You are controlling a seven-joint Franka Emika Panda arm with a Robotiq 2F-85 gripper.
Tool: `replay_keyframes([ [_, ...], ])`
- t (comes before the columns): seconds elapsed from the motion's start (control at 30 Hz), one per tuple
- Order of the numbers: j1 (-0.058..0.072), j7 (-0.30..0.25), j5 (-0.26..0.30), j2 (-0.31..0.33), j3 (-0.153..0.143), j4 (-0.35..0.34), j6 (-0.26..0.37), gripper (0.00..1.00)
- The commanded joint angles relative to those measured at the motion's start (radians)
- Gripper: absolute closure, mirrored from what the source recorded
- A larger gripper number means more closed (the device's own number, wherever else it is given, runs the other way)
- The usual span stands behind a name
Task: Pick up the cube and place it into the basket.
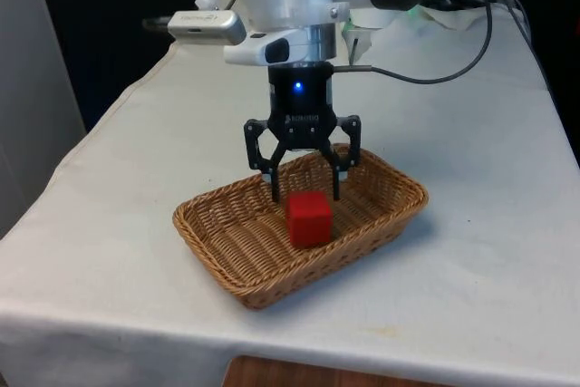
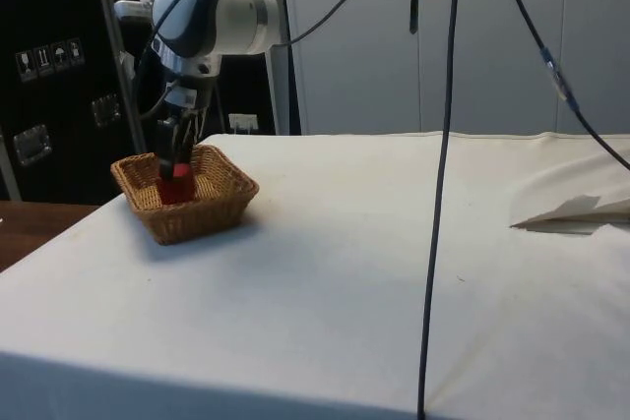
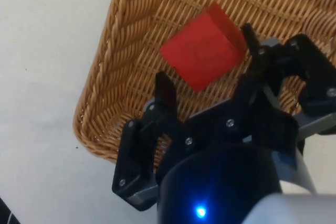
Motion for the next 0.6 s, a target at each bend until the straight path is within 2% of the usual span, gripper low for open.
replay_keyframes([
  [0.0,0.001,0.0,0.0,0.0,0.001,0.0,0.0,0.38],
  [0.03,-0.007,-0.009,0.009,-0.003,0.011,0.0,-0.005,0.38],
  [0.07,-0.006,-0.009,0.009,-0.003,0.012,0.0,-0.005,0.29],
  [0.1,-0.006,-0.009,0.01,-0.004,0.012,0.0,-0.006,0.14],
  [0.13,-0.006,-0.009,0.01,-0.004,0.012,0.0,-0.006,0.04],
  [0.17,-0.006,-0.009,0.01,-0.004,0.012,0.0,-0.006,0.0],
  [0.3,-0.006,-0.009,0.011,-0.004,0.012,0.0,-0.007,0.0],
  [0.33,0.002,0.0,0.003,0.0,0.001,0.0,-0.003,0.0],
  [0.37,-0.006,-0.009,0.012,-0.004,0.012,0.0,-0.007,0.0],
  [0.4,-0.005,-0.01,0.011,-0.007,0.01,-0.004,-0.005,0.0],
  [0.57,-0.001,-0.022,0.011,-0.053,0.002,-0.064,0.013,0.0],
])
